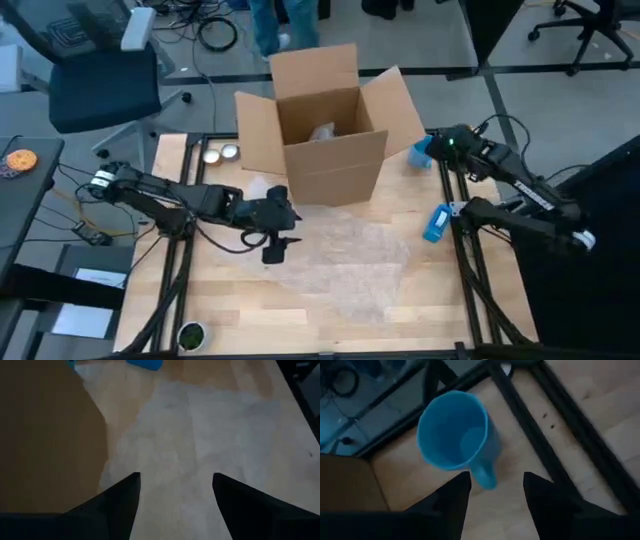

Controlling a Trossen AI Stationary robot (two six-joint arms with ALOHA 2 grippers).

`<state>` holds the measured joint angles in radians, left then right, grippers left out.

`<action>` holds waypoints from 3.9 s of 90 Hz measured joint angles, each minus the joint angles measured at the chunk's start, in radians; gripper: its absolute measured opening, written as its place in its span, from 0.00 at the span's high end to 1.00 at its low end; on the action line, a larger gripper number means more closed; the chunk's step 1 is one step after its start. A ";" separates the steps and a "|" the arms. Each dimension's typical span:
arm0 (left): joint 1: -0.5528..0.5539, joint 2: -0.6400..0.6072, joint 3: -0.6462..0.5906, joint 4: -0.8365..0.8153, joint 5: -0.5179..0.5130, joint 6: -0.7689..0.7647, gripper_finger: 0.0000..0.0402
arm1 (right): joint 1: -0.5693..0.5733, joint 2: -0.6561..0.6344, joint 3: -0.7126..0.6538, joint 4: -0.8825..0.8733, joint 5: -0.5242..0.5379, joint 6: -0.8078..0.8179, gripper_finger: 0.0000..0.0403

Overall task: Wrap mug
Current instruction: Wrap the blue cup with bubble wrap

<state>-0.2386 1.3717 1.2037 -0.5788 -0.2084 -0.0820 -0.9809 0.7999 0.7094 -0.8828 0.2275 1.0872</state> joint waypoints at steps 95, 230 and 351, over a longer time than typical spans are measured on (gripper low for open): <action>-0.006 0.045 0.000 -0.041 0.000 -0.008 0.42 | -0.257 0.392 0.004 0.210 -0.274 -0.152 0.63; -0.106 0.045 0.000 -0.214 0.019 -0.097 0.42 | -0.002 0.280 0.005 -0.016 -0.386 -0.310 1.00; -0.201 0.043 -0.282 -0.176 -0.315 -0.368 0.42 | 1.464 0.420 0.047 0.367 0.002 0.394 1.00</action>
<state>-0.4397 1.4151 0.9221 -0.7548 -0.5237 -0.4498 0.4831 1.2198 0.7567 -0.5158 0.2295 1.4816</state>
